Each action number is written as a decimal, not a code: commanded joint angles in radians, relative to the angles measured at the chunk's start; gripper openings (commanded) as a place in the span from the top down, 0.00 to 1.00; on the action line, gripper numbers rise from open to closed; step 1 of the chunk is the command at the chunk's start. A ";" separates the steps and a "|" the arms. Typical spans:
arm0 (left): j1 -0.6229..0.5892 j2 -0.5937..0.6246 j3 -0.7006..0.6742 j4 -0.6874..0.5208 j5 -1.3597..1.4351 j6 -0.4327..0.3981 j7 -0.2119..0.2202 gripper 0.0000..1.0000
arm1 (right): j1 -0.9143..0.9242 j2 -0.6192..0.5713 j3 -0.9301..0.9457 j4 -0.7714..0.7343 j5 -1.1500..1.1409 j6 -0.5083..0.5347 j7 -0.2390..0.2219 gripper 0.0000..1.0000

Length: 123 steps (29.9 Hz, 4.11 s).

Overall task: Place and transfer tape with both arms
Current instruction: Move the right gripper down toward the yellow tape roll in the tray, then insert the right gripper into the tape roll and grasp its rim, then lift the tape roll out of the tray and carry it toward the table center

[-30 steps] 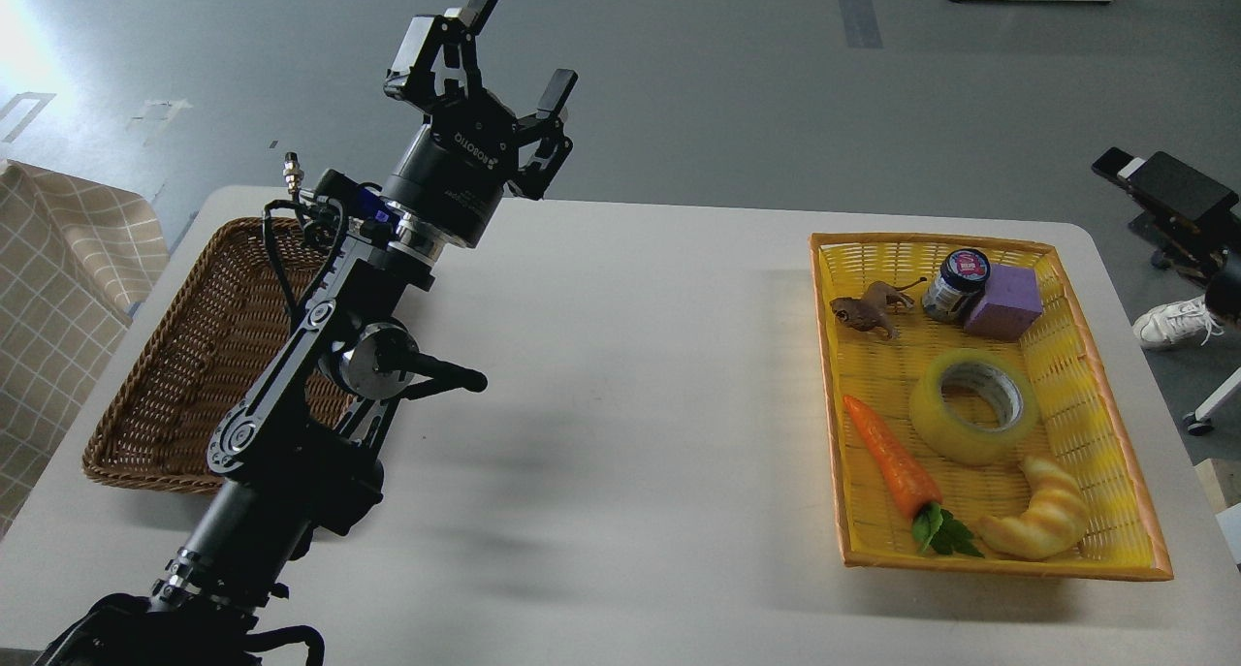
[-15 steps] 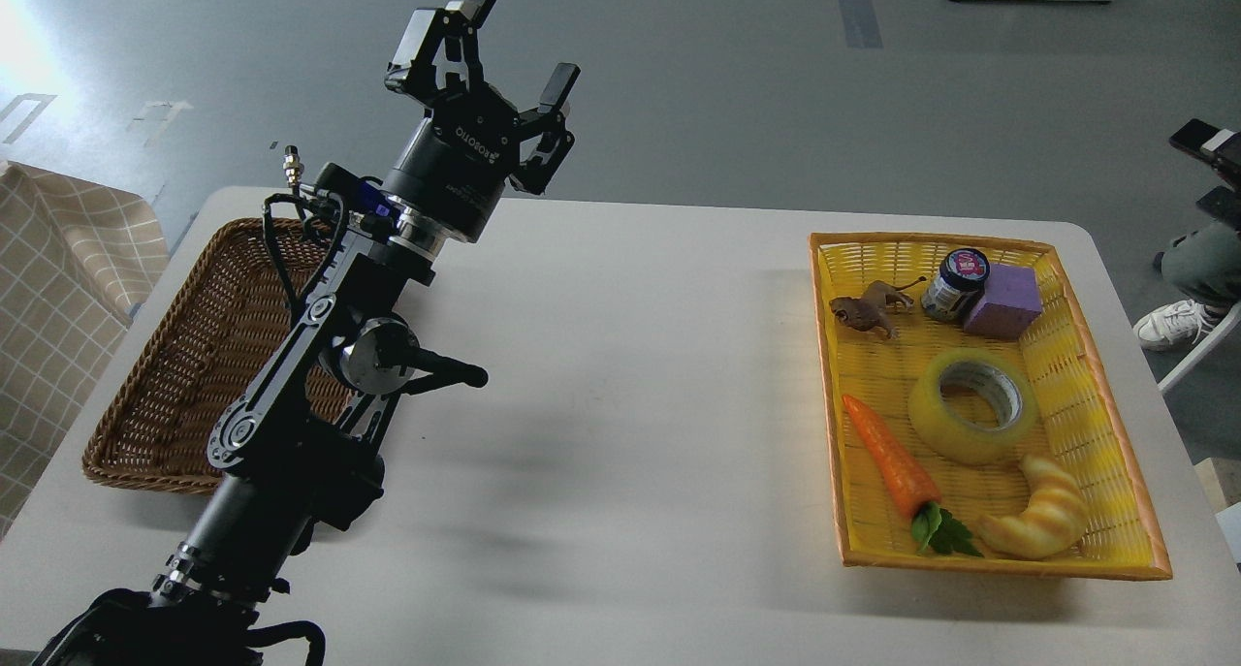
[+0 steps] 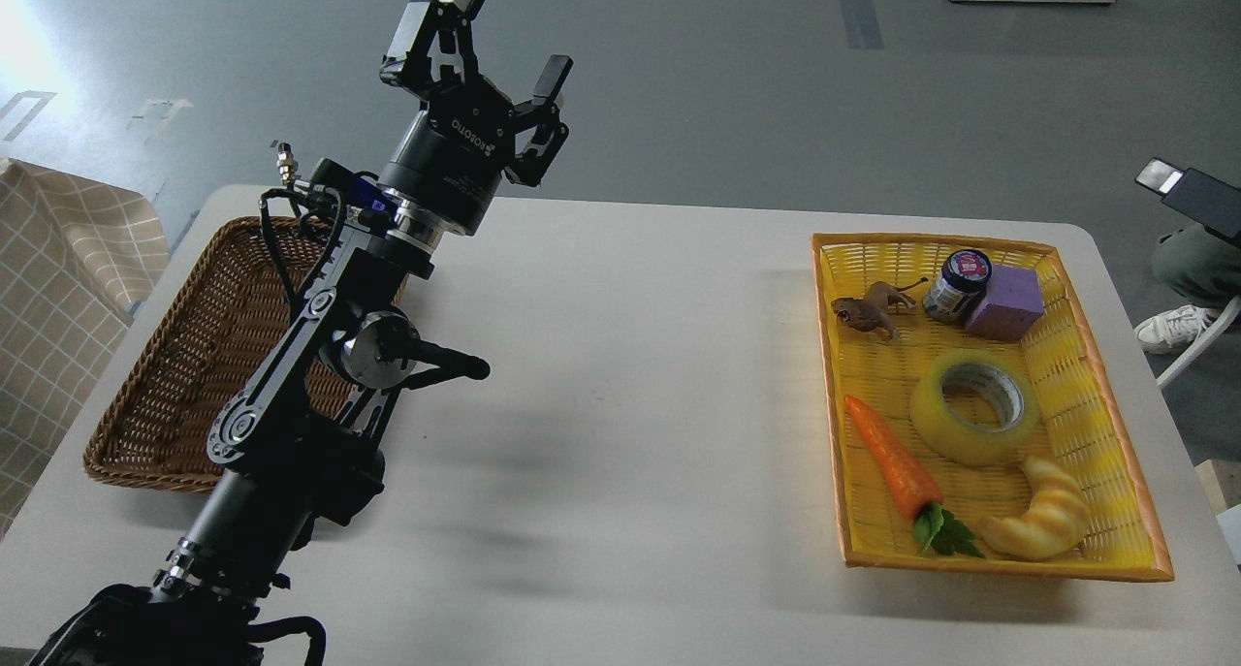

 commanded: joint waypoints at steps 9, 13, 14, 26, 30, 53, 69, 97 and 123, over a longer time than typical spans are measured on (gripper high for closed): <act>0.016 0.002 -0.001 -0.025 -0.002 -0.009 0.000 0.02 | -0.001 0.163 -0.162 0.020 -0.396 0.000 0.000 0.00; 0.015 0.008 -0.001 -0.031 -0.003 -0.011 0.000 0.02 | -0.005 0.199 -0.171 0.013 -0.444 0.000 0.003 0.00; 0.015 0.009 -0.001 -0.033 -0.003 -0.012 0.000 0.02 | -0.006 0.198 -0.171 0.011 -0.444 0.000 0.005 0.00; 0.015 0.028 -0.001 -0.028 -0.016 -0.014 -0.001 0.02 | -0.040 0.220 -0.173 -0.109 -0.450 0.000 0.006 0.00; 0.016 0.021 -0.001 -0.028 -0.013 -0.014 -0.001 0.02 | -0.038 0.220 -0.173 -0.110 -0.450 0.000 0.003 0.00; 0.012 0.026 -0.001 -0.020 -0.016 -0.013 -0.003 0.02 | 0.045 0.273 -0.291 -0.216 -0.451 0.000 -0.029 0.02; 0.019 0.031 0.000 -0.019 -0.014 -0.013 -0.003 0.02 | 0.051 0.306 -0.334 -0.276 -0.484 0.000 -0.050 0.13; 0.021 0.032 0.002 -0.014 -0.014 -0.011 -0.003 0.02 | 0.066 0.303 -0.328 -0.279 -0.481 0.000 0.003 1.00; 0.025 0.029 -0.001 -0.014 -0.014 -0.006 -0.001 0.02 | 0.614 0.391 -0.538 -0.197 -0.324 0.000 0.058 1.00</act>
